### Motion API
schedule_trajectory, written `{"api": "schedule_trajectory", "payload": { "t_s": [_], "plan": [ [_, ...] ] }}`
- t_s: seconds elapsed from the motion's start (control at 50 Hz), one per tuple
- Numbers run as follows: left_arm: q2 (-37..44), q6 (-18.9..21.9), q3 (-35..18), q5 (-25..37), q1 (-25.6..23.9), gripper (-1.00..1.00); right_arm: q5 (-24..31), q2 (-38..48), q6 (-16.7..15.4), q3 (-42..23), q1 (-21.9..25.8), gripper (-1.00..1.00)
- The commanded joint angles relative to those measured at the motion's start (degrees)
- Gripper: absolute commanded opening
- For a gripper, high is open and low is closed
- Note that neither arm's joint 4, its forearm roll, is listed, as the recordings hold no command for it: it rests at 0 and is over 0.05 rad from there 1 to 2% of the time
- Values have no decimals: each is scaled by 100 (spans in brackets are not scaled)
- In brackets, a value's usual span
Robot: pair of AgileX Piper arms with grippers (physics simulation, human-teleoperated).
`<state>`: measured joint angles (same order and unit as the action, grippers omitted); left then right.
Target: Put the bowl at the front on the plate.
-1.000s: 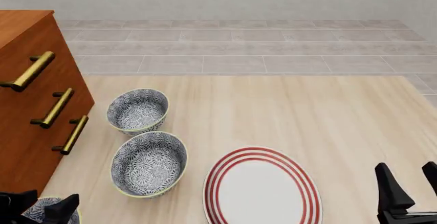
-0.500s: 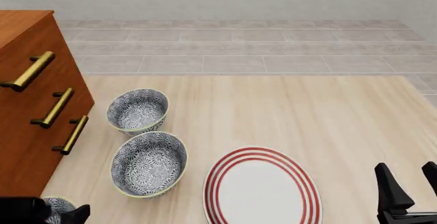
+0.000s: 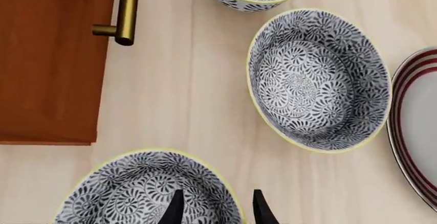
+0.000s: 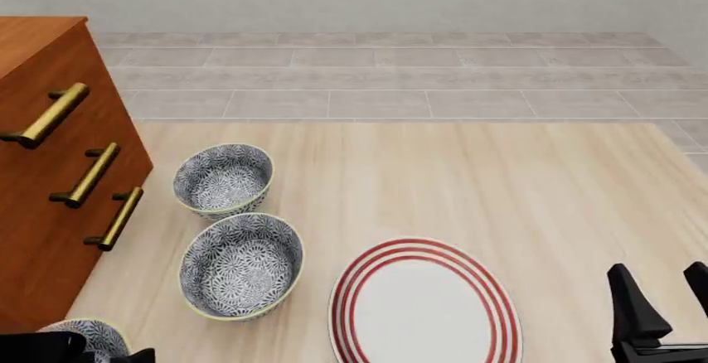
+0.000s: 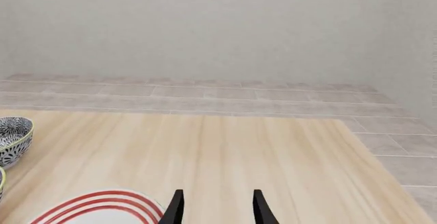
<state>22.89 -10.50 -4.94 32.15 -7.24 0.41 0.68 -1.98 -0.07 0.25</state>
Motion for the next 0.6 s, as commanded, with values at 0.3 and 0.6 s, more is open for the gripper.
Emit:
{"api": "schedule_trajectory", "payload": {
  "t_s": [0.3, 0.6],
  "plan": [
    [621, -387, 489, -832, -189, 100, -37, 34, 36, 2, 2, 100],
    [980, -449, 491, -1030, -315, 100, -35, 48, 26, 0, 3, 100]
  ]
}}
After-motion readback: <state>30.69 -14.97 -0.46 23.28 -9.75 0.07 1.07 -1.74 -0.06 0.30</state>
